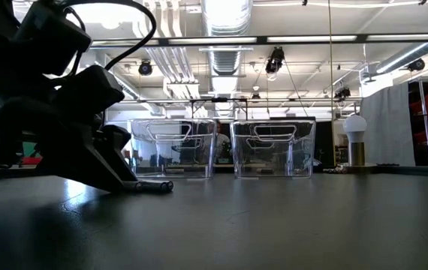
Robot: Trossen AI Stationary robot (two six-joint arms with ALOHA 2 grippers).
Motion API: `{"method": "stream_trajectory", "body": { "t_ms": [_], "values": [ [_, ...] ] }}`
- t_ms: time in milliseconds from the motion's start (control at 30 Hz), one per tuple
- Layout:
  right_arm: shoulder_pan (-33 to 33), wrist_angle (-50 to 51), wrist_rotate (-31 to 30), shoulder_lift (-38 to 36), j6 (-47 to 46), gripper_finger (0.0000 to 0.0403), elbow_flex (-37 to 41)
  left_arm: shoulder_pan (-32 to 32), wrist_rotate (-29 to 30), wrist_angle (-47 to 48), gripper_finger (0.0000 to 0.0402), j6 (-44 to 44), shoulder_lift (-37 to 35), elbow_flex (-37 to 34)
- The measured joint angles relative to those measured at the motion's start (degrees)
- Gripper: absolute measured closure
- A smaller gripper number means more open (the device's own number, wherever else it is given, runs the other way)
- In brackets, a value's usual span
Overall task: Sort batteries
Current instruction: Put the white battery into the left transparent bin
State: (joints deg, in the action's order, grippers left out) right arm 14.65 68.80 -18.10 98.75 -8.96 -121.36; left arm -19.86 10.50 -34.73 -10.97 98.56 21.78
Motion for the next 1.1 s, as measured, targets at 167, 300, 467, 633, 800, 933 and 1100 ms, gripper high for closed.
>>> {"method": "stream_trajectory", "body": {
  "t_ms": [167, 300, 467, 633, 800, 933, 1100],
  "values": [
    [-0.04, 2.42, 0.1, 0.05, 0.01, 0.0342, 0.0, -0.06, -0.39, 0.93, 0.026, 1.15, -0.09, 0.11],
    [-0.07, 4.19, 0.07, 0.05, 0.02, 0.0348, 0.0, -0.09, -0.68, 1.34, 0.031, 1.98, -0.15, 0.11],
    [-0.66, 4.29, 0.05, 0.03, 0.53, 0.035, 0.0, -0.01, -3.36, 1.32, 0.038, 1.38, -0.19, 0.11],
    [-1.09, 4.45, 0.07, 0.03, 0.65, 0.035, 0.0, -0.24, -6.0, 3.81, 0.0383, -1.56, -2.53, 0.06],
    [-1.97, 4.4, 0.08, 0.03, 0.58, 0.0349, 0.0, -0.43, -7.97, 10.71, 0.0375, -2.12, -7.45, -0.08],
    [-2.16, 4.3, 0.05, 0.03, 0.54, 0.0344, 0.0, -1.05, -8.94, 20.86, 0.0378, -3.48, -13.69, 0.32],
    [-2.29, 4.18, 0.08, 0.01, 0.46, 0.0342, 0.0, -1.51, -9.53, 41.5, 0.0379, -3.14, -20.95, 7.34]
  ]
}}
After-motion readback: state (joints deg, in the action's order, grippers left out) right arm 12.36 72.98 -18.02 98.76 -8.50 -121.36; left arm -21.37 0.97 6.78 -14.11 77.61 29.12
